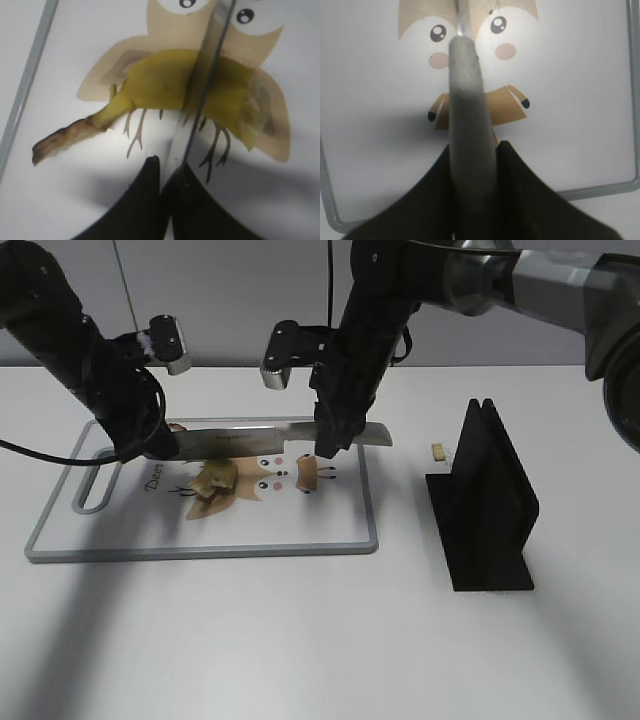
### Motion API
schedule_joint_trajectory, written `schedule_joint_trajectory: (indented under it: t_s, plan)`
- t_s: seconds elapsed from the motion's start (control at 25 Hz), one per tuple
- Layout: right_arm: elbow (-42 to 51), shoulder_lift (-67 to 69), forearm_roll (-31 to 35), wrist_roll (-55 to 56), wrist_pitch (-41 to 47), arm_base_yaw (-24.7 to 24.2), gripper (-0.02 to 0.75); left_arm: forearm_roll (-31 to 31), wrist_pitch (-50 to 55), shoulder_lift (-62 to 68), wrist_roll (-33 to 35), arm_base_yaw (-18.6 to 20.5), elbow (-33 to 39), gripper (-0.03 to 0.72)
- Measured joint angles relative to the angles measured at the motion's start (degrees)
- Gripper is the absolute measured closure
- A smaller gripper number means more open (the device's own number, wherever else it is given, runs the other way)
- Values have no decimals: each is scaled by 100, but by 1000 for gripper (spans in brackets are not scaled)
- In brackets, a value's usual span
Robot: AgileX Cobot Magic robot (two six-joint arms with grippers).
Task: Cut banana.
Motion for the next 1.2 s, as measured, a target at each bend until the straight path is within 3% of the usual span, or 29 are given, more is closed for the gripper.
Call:
schedule_joint_trajectory:
  t_s: [0.44,0.84,1.2]
  plan:
    - [-108,412,53,18,72,-17,554,-36,-100,271,24,-6,-93,649]
    - [-137,549,100,6,42,-17,550,-100,-664,234,43,-6,417,646]
    - [-185,621,134,12,141,-17,547,-84,-681,234,43,-6,425,645]
